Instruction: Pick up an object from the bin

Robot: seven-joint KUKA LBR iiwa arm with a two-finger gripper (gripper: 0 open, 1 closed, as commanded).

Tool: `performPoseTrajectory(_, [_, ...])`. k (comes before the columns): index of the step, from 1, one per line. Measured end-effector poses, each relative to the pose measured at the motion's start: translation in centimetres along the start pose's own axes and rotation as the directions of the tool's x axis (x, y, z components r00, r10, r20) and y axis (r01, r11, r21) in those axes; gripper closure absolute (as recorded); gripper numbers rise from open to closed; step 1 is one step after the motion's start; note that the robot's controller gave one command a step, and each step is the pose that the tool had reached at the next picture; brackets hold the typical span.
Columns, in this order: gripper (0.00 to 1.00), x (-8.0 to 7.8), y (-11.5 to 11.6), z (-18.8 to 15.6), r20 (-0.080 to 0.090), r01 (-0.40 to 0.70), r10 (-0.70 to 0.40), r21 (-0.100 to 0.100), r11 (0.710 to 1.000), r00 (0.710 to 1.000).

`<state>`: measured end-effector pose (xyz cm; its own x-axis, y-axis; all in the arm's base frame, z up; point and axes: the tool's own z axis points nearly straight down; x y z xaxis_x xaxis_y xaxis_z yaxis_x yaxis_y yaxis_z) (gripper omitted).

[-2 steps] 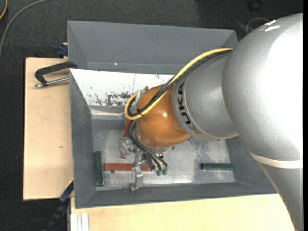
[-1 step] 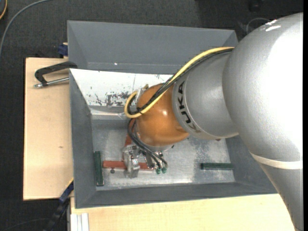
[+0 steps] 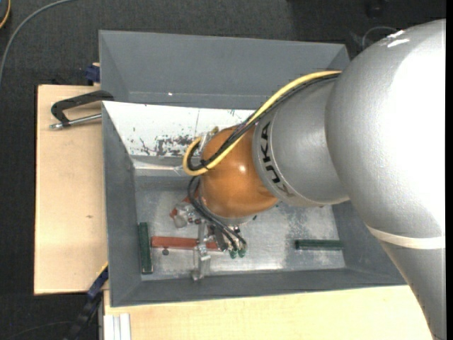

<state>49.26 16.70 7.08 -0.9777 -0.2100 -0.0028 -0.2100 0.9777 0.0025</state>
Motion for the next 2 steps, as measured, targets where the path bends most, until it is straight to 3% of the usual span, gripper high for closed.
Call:
performPoseTrajectory(1, [1.0, 0.0, 0.0, 0.0, -0.001, -0.001, 0.001, 0.0, 1.0, 1.0])
performPoseTrajectory(2, [1.0, -0.4, 0.7, -18.7, 0.012, 0.234, -0.234, 0.003, 0.972, 0.972])
